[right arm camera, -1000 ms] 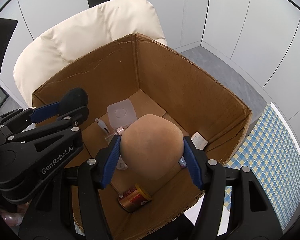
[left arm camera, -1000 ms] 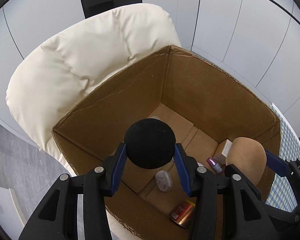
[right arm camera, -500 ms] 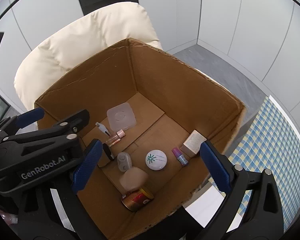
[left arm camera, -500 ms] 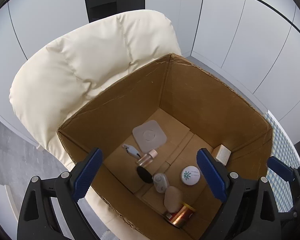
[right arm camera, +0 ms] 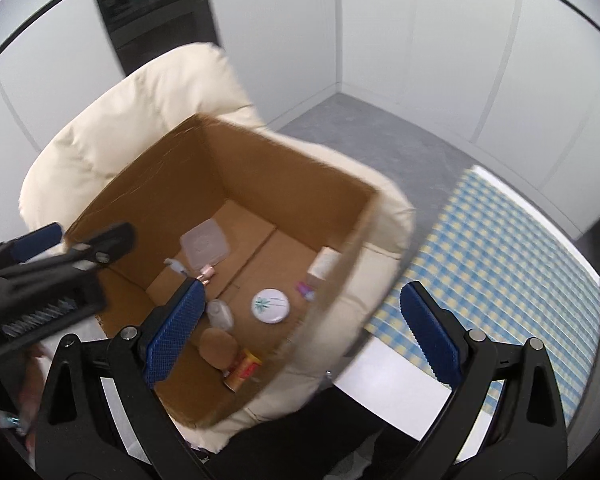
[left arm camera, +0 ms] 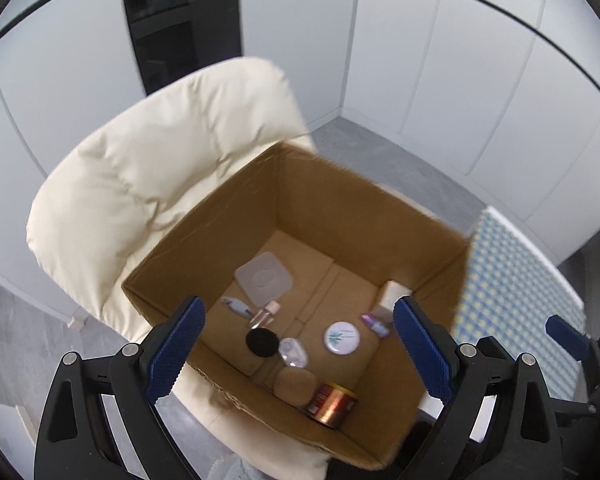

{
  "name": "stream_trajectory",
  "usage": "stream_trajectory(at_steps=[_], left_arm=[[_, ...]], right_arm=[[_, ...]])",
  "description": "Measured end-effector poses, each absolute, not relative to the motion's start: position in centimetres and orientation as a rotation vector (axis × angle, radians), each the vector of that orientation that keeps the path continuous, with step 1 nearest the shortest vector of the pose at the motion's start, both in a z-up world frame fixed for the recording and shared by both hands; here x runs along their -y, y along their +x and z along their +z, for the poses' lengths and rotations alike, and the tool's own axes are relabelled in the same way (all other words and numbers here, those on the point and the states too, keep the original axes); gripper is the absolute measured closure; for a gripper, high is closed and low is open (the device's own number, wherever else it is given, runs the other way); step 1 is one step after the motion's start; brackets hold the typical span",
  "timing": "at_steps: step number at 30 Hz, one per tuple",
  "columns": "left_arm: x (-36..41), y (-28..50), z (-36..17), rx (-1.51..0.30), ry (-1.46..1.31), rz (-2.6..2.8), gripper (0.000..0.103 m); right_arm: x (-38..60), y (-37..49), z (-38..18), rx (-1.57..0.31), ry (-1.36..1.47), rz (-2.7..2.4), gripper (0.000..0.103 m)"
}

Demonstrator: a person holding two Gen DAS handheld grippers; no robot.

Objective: Organize objects

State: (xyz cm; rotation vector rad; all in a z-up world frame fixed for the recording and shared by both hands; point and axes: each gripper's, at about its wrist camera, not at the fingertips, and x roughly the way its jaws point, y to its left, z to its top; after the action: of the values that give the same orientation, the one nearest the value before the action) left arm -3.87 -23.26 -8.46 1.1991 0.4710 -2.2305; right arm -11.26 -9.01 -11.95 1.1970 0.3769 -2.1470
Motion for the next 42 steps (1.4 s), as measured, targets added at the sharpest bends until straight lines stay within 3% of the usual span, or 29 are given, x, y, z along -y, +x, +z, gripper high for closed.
stream_trajectory(at_steps=[11, 13, 16, 20, 23, 34, 42], left_arm=[[18.5, -6.3, 3.6, -0.378, 1.374, -2.422, 0.006], [16.7, -5.5, 5.5, -0.276, 1.386, -2.45, 0.002], [14.3, -3.5, 6.7, -0.144, 1.369, -2.468, 0.001], [12.6, -1.0, 6.7, -0.17, 1.382, -2.487, 0.001], [11.2, 0.9, 6.3, -0.19, 1.436, -2.497, 0.001], [7.5, 3.6, 4.8, 0.031, 1.487, -2.463, 0.001], [7.6, 3.5, 4.9, -0.006, 1.512, -2.476, 0.001]], right_arm=[[-0.6, -10.2, -1.4, -0.18, 1.185, -2.453, 0.003], [-2.4, -9.9, 0.5, -0.118, 1.184, -2.491, 0.003], [-5.3, -8.7, 3.3, -0.002, 1.158, -2.554, 0.003], [-8.7, -6.6, 5.8, 0.095, 1.202, -2.643, 0.003], [-10.0, -4.5, 6.0, 0.121, 1.255, -2.628, 0.003], [-10.3, 0.0, 3.4, 0.117, 1.446, -2.53, 0.003], [-11.0, 0.7, 2.9, 0.113, 1.471, -2.543, 0.003]])
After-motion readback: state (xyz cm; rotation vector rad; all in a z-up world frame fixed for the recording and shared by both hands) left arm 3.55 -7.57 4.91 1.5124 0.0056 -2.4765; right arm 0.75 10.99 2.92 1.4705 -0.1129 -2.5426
